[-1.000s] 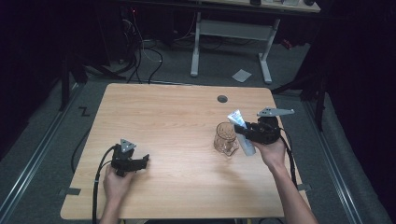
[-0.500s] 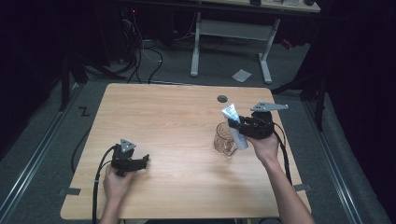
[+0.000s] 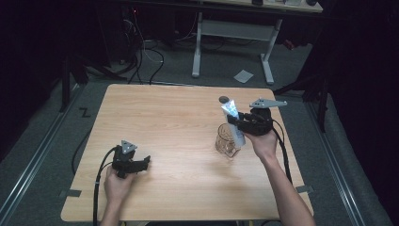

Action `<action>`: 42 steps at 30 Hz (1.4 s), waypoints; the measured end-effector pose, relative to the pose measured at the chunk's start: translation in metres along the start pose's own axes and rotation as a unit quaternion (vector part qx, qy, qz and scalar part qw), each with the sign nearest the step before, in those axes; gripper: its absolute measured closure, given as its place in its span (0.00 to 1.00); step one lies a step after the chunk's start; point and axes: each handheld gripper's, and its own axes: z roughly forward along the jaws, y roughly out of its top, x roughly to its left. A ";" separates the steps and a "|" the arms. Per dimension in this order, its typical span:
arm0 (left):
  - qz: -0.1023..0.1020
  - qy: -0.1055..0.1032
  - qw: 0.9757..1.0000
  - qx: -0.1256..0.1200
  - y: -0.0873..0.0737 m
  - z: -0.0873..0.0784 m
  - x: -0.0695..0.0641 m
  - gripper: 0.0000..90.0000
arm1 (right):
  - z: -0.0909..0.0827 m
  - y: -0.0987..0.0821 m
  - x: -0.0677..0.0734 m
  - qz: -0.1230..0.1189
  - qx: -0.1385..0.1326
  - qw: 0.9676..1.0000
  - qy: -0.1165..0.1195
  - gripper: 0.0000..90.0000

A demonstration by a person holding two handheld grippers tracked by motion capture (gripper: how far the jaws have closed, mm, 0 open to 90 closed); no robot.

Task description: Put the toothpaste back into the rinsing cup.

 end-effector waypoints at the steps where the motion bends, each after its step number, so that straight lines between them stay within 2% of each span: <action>1: 0.000 0.000 1.000 0.000 0.000 0.000 0.000 0.22 | 0.001 0.000 0.000 -0.001 -0.001 1.000 0.000 0.73; 5: 0.000 0.000 1.000 0.000 0.000 0.000 0.000 0.23 | 0.005 0.003 0.002 -0.011 0.002 1.000 -0.005 0.73; 12: 0.000 0.000 1.000 0.000 0.000 0.000 0.000 0.22 | 0.013 0.004 0.000 -0.005 -0.003 1.000 -0.002 0.73; 22: 0.000 0.000 1.000 0.000 0.000 0.000 0.000 0.22 | 0.018 0.010 0.001 -0.016 -0.004 1.000 -0.010 0.73; 42: 0.000 0.000 1.000 0.000 0.000 0.000 0.000 0.22 | 0.035 0.004 0.000 -0.024 0.008 0.999 -0.025 0.72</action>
